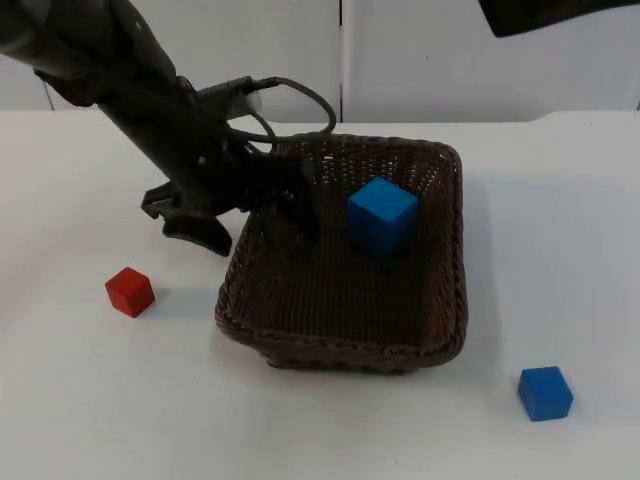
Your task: Pick up the basket with the left hand and place the largest block into the basket with the right hand.
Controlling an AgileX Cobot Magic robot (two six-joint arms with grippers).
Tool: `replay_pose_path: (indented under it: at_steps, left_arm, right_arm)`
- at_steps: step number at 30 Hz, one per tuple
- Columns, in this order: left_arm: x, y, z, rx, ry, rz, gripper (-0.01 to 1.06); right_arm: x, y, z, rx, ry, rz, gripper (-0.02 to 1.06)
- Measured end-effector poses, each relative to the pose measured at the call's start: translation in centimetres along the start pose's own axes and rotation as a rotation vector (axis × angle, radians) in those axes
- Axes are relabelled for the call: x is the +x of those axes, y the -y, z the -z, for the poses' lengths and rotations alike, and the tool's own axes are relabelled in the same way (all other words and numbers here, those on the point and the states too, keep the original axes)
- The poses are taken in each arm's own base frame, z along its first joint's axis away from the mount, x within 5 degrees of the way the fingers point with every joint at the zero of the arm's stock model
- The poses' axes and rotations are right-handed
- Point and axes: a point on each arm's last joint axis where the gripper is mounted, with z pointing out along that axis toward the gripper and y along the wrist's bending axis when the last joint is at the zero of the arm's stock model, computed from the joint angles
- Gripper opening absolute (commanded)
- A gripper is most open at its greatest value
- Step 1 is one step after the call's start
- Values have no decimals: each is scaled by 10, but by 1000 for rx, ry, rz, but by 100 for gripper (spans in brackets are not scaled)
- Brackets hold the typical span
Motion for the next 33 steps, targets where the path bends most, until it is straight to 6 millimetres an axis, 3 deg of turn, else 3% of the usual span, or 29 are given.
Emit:
replay_pose_path:
  at_steps: [3,8,18,23,27,33]
  left_arm:
    - [-1,-2,4,-34,2,-17,96]
    - [-10,2,30,-108,68,-67,96]
    - [-14,18,72,-98,105,-100,96]
    - [-12,23,82,-89,94,-100,96]
    - [-7,25,91,-86,95,-97,96]
    - [21,25,108,-103,111,-92,96]
  right_arm:
    - [0,0,0,0,0,0,74]
    - [0,0,0,0,0,0,74]
    - [-1,0,0,1,8,0,74]
    - [-3,1,0,6,33,0,74]
    - [-4,1,0,9,49,0,74]
    - [-6,1,0,12,67,0,74]
